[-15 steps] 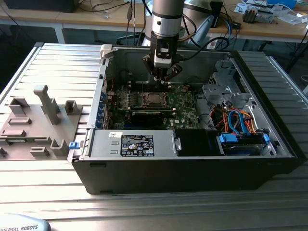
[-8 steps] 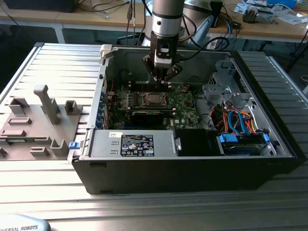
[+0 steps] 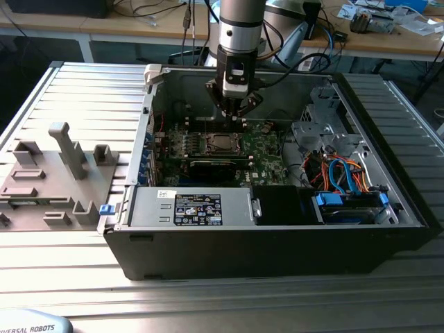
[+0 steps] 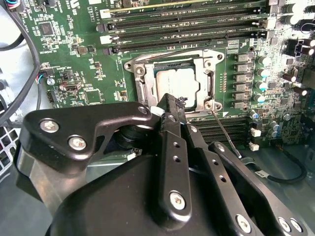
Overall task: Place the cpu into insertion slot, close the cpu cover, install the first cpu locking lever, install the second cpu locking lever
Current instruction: 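Install the first cpu locking lever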
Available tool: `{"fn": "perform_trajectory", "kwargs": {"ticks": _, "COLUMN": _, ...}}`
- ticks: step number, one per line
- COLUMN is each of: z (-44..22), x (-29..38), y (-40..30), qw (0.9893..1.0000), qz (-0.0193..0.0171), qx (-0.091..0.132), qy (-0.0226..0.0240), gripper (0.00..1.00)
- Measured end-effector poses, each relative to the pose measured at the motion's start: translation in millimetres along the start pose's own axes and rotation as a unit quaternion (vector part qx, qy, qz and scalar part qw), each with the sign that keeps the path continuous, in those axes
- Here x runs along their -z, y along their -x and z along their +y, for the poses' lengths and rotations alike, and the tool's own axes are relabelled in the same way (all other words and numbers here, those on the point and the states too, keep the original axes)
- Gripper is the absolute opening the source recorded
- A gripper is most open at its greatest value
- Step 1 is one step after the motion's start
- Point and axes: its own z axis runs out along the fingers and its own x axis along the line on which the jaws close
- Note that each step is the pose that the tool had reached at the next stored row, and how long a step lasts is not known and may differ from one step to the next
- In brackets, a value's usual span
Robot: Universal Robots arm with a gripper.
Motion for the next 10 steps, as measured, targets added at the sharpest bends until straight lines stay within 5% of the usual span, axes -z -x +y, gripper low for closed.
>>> {"fn": "perform_trajectory", "kwargs": {"ticks": 10, "z": 0.0, "x": 0.0, "y": 0.0, "qw": 1.0, "qz": -0.0004, "qx": 0.006, "qy": 0.0003, "gripper": 0.11}}
